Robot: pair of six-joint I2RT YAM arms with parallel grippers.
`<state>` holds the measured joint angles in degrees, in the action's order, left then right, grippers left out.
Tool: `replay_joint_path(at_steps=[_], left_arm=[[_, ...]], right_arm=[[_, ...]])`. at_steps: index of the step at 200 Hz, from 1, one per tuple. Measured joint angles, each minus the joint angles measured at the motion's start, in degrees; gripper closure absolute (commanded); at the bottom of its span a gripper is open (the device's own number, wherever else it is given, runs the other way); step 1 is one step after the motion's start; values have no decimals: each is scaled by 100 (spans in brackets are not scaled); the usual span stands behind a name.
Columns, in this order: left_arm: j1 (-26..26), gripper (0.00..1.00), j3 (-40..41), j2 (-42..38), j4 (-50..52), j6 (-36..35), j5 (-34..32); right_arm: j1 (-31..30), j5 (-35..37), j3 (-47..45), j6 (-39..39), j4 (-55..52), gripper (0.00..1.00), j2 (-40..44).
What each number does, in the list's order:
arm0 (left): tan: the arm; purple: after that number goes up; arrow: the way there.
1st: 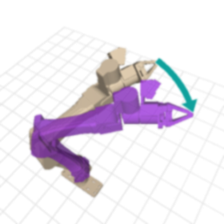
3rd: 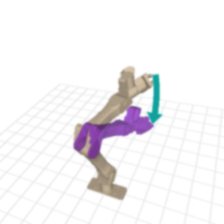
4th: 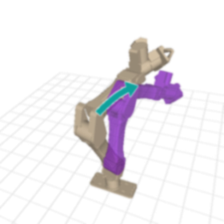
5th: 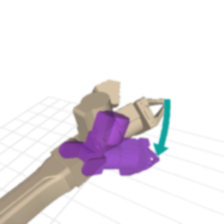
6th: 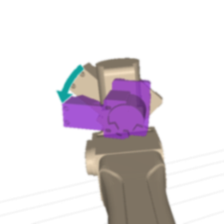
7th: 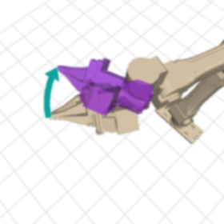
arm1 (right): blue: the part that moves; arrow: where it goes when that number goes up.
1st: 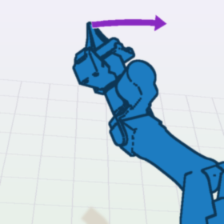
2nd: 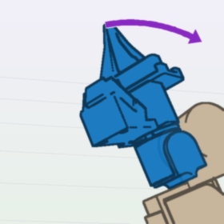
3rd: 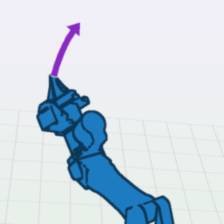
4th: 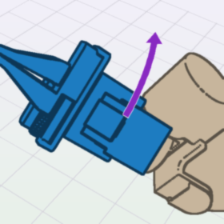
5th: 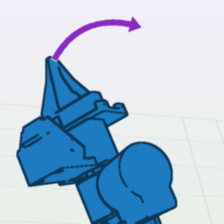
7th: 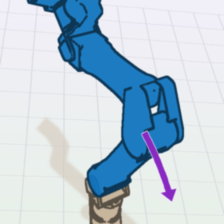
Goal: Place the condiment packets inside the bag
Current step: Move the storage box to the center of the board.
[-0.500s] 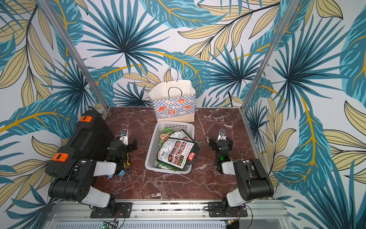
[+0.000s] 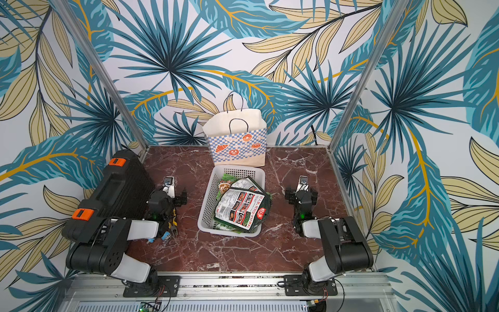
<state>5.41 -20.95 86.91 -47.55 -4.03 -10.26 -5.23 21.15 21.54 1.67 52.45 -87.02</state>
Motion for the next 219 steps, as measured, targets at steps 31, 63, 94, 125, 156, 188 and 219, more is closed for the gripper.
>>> replay_joint_path(at_steps=[31, 63, 94, 125, 156, 188, 219], left_arm=[[0, 0, 0, -2, 2, -2, 0], [90, 0, -42, -286, 341, -42, -107], [299, 0, -48, -1191, 686, -59, -450], [356, 0, -299, -2212, 1661, 227, -616], [378, 0, -874, -2957, 2815, 927, -452], [393, 0, -1322, -3724, 4063, 1961, -28], [393, 0, -1386, -4524, 5082, 2697, 627]], right_arm=[[0, 0, 0, 0, 0, 0, 0], [-7, -92, -11, -57, -168, 0, 214], [-11, -131, 496, 35, -1679, 1, 1287], [-17, -345, 1062, 271, -3047, 0, 2273], [-20, -798, 1432, 938, -4481, 0, 3359], [-22, -1464, 2162, 1733, -6002, 0, 3991], [-22, -2087, 2649, 2363, -7112, 0, 4096]])
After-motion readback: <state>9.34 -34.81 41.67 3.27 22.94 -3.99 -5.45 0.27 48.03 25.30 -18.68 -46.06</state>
